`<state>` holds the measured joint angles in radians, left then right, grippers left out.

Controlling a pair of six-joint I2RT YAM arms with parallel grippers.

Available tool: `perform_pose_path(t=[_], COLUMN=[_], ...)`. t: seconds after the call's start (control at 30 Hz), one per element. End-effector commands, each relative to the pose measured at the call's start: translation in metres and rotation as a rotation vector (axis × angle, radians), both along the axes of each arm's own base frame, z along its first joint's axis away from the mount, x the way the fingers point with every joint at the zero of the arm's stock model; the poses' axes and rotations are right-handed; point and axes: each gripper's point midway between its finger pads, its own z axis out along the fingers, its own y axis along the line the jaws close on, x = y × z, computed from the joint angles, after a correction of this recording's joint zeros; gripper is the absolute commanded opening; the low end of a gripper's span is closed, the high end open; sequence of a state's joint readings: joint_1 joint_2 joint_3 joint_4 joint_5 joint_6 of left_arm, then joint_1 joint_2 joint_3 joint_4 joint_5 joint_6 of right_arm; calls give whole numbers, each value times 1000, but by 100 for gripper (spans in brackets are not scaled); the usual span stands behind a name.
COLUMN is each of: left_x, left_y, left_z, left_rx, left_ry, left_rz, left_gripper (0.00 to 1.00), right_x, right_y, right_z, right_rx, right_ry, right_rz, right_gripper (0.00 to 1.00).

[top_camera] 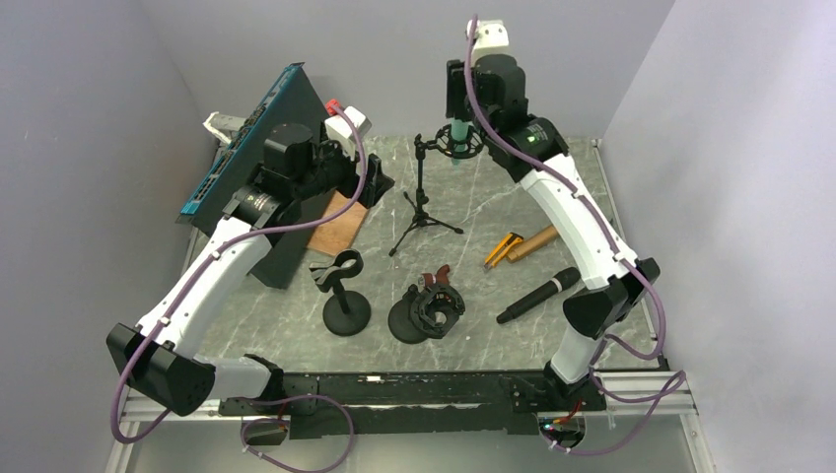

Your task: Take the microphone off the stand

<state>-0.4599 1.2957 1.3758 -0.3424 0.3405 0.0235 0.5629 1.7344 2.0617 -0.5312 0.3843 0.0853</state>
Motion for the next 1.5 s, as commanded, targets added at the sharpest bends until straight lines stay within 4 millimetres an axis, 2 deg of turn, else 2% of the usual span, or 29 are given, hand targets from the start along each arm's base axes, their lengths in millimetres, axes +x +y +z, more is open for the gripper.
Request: perform_pose_path(t=[0.0,0.17,0.3,0.4,0.5,0.57,0.63,0.77,0.97,1.1,1.2,1.23,1.27,1.47], left_x=[3,2,1,0,-1,-2,-2,-5,-5,-6,-7,-7,-7,-10], left_y=[1,0,-1,0,0,-1,-2,-4,-10,-13,-16,-16,-17,-17], left_z=[7,9,10,11,12,14,15,16,11,9,8,7,6,8], left_rx=[5,0,-3,-4,-8,-12,-14,-22,-26,-21,-19,-15,-11,2], left_ry=[-42,-46,-45,-47,-50,-52,-51,-47,-28,-24,-20,-22,-23,-35], left_rz=[7,1,-1,-1,-3,-5,-8,-21,-39,-44,-50,-49,-48,-44], left_gripper=[96,95,95,96,96,96,96,96,96,95,96,96,95,96], right_x=[-12,-54,-93,-121,-138,-145,-146,-139,-138,-130,-123,-122,-123,-128], right_y=[-4,-17,-39,-64,-94,-116,-134,-160,-178,-182,-195,-189,-185,-193], right_z=[69,138,178,192,182,165,140,68,-25,-93,-142,-158,-168,-231], right_rx=[84,218,326,385,411,423,400,264,142,282,419,475,527,783], right_ry=[-138,-279,-405,-500,-570,-577,-545,-374,-125,109,302,382,440,663], right_rz=[19,74,81,49,-41,-137,-235,-427,-578,-512,-477,-413,-377,-349], right_gripper=[2,0,0,0,0,0,0,0,0,0,0,0,0,0])
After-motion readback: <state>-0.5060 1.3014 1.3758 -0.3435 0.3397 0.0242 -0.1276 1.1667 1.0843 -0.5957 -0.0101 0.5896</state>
